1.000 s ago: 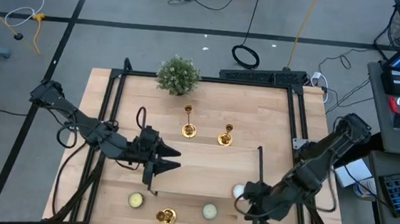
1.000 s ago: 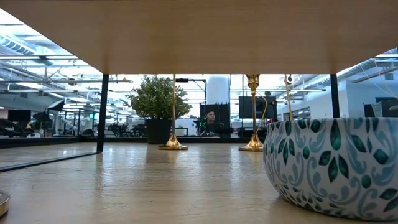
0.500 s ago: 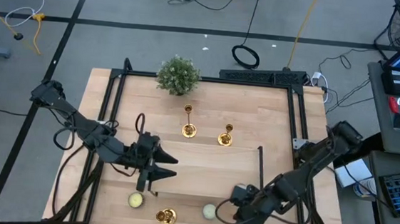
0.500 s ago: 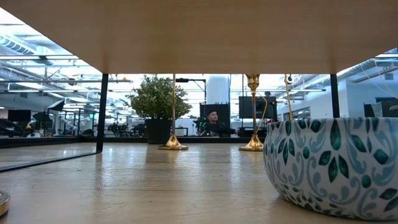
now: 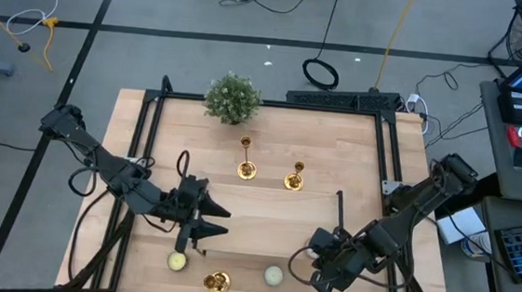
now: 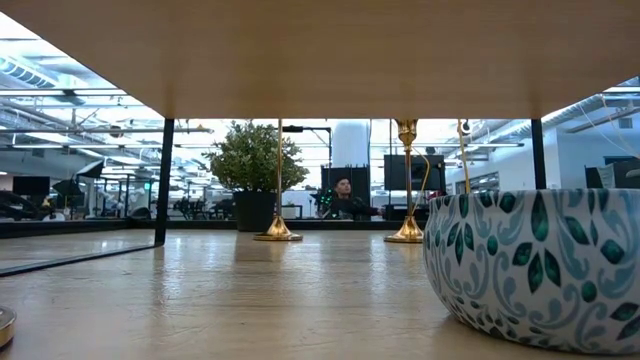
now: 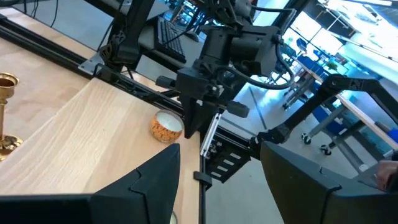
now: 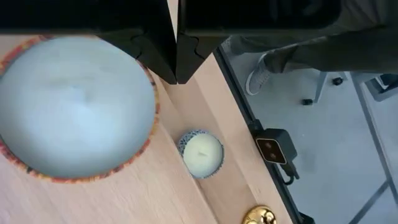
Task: Pick & Place candle stick holders
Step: Put the orange scented candle on the shelf, then adjust the shelf
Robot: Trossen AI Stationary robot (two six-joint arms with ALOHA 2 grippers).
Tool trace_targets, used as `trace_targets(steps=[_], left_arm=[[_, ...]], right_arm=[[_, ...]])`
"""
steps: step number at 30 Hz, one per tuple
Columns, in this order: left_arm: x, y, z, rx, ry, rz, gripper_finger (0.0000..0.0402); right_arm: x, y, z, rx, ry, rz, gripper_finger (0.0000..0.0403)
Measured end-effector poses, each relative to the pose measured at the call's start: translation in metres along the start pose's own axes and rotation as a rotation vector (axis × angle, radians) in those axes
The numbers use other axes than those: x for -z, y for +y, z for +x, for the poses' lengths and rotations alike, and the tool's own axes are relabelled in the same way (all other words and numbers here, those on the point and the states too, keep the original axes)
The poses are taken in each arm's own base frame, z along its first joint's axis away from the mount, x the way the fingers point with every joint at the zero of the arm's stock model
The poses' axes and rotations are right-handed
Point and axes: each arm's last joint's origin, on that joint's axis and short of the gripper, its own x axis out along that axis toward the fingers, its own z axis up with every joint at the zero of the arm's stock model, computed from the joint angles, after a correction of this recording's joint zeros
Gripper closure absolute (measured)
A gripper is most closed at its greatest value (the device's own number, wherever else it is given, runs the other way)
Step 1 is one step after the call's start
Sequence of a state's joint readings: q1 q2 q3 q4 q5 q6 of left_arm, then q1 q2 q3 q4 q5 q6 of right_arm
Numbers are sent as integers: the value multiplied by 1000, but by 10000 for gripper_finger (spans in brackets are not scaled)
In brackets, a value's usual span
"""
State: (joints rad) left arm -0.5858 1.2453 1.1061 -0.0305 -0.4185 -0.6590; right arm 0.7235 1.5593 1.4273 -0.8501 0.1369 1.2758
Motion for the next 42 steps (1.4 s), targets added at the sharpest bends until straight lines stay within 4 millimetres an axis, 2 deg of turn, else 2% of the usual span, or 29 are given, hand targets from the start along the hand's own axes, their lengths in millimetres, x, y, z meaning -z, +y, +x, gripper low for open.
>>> trace_targets(steps=[6, 11, 13, 18, 23, 30, 42], left_arm=[[0, 0, 0, 6, 8, 1, 172], [1, -1, 0, 29, 22, 3, 172], [0, -2, 0, 47, 20, 7, 172], [-3, -6, 0, 113, 9, 5, 172], [-3, -10, -1, 203, 54, -29, 172], [16, -24, -11, 325, 259, -127, 172], [66, -44, -45, 189, 565, -288, 172]], right_arm=[[-4, 2, -3, -10, 1, 13, 403], [-16, 24, -32, -125, -75, -36, 403], [-24, 35, -52, -179, -167, -81, 403], [-47, 66, -98, -356, -535, -214, 403], [-60, 87, -124, -553, -780, -352, 403], [-69, 85, -124, -564, -794, -400, 396], [-74, 75, -105, -484, -744, -378, 363]])
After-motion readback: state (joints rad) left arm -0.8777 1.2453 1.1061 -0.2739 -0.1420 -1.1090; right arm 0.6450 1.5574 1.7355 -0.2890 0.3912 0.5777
